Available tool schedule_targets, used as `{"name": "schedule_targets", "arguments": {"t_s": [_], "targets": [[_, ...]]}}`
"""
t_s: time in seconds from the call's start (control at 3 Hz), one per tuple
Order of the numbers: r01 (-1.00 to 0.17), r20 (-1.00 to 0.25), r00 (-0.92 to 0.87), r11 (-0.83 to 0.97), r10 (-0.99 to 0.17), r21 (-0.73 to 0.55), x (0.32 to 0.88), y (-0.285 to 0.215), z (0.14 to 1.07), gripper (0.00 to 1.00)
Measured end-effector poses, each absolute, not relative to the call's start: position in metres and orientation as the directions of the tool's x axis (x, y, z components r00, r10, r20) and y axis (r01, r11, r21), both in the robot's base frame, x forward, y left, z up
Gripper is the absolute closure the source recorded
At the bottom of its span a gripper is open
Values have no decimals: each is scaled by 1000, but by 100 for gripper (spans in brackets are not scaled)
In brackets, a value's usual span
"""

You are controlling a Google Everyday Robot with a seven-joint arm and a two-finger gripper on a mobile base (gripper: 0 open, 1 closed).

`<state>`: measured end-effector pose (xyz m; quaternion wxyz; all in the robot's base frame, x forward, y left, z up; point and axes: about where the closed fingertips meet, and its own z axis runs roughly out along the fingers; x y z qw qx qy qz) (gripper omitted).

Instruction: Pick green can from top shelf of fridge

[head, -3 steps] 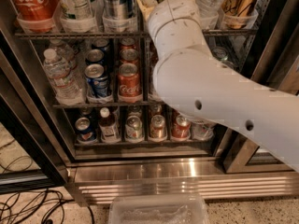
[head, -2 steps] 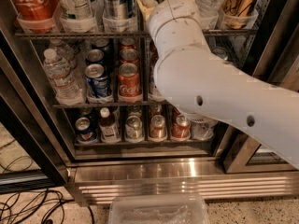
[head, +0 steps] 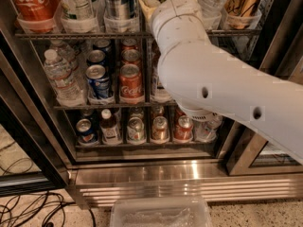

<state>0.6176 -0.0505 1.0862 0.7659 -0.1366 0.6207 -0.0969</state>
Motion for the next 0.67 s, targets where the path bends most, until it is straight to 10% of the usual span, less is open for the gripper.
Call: {"name": "schedule_targets", "arguments": {"t_s": [0.67], "targets": [[-43, -945, 160, 954, -286, -296, 623, -52, 1081, 34]]}}
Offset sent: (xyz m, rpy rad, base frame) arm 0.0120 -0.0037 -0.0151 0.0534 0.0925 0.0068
